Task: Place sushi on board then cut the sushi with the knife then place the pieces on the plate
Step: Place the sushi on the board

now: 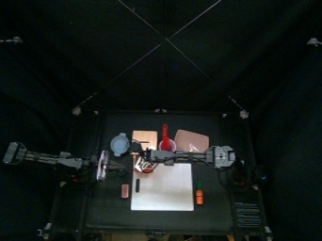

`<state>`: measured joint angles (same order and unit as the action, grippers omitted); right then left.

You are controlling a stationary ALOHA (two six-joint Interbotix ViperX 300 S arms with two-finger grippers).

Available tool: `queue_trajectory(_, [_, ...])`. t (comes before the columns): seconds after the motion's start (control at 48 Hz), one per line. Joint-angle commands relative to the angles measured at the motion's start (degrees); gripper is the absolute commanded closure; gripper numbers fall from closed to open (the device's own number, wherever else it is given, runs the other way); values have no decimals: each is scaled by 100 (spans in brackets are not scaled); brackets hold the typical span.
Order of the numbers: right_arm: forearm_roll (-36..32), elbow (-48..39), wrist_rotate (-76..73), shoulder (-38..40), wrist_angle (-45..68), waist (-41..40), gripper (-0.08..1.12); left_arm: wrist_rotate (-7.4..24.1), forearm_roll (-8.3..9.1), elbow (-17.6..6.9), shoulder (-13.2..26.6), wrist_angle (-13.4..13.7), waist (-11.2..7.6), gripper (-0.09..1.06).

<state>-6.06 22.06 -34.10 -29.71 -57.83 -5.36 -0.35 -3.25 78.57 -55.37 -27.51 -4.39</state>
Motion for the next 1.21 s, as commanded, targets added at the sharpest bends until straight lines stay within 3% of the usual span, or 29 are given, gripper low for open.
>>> queue_trajectory(0.021, [-105,149,-176,123,-79,-9,15,-9,-9,-79,9,-53,-18,78])
queue_trajectory(0.188, [-422,185,-264,114,-220,44,15,-9,-9,-79,9,-53,-70,78])
queue_trajectory(0.896, [-466,352,-264,-185,-343,79,17,-9,-18,-70,18,-53,-114,78])
queue_trajectory(1.208, [-475,448,-264,-229,-343,70,40,-9,-9,-35,9,-53,-114,78])
